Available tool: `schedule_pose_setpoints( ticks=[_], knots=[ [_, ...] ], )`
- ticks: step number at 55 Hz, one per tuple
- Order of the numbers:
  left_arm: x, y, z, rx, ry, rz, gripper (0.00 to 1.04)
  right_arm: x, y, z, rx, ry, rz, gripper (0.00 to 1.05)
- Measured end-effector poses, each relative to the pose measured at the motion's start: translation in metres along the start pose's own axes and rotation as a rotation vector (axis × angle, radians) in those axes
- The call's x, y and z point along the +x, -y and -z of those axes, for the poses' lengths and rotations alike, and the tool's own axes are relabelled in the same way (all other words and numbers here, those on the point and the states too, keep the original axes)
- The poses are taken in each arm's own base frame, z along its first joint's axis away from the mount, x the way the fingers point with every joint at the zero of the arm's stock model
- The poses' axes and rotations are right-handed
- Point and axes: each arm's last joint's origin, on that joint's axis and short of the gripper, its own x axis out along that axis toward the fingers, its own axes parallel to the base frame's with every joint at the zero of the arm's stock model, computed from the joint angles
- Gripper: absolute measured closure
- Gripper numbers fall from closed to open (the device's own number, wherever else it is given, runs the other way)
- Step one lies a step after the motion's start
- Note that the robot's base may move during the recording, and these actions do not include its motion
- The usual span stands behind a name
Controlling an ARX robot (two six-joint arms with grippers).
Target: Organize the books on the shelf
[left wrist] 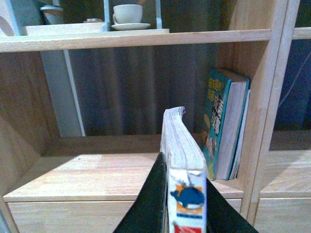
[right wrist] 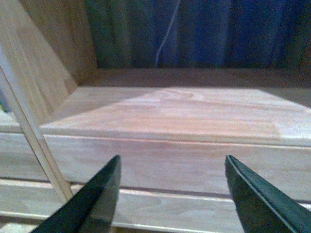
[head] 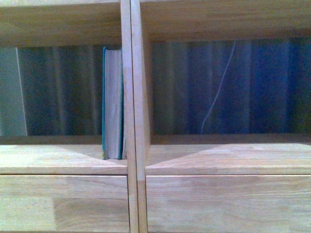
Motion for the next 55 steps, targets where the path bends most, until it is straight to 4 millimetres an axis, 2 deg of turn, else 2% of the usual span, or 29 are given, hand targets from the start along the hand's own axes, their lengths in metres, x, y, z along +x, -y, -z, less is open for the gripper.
schedule_pose_setpoints(
  ticks=[7, 9, 17, 29, 45, 55],
  knots=[
    [0.001, -0.007, 0.008, 0.005, 0.006, 0.015, 0.98, -0.012, 0.007, 0.019, -0.010, -0.003, -0.001, 0.70],
    [0.005, -0.011, 0.013, 0.007, 0.014, 0.026, 0.98, -0.017, 0.009, 0.025, -0.014, -0.004, -0.004, 0.79],
    [0.023, -0.019, 0.023, 0.028, 0.045, 0.074, 0.98, -0.028, 0.015, 0.041, -0.021, -0.009, 0.001, 1.01],
    [0.059, -0.037, 0.036, 0.061, 0.092, 0.131, 0.98, -0.041, 0.028, 0.055, -0.024, -0.002, 0.007, 1.02],
    [0.126, -0.052, 0.053, 0.159, 0.166, 0.220, 0.98, -0.055, 0.028, 0.072, -0.024, -0.004, 0.003, 1.02],
    [0.170, -0.055, 0.073, 0.198, 0.171, 0.260, 0.98, -0.062, 0.028, 0.075, -0.024, 0.003, 0.003, 1.02]
  ],
)
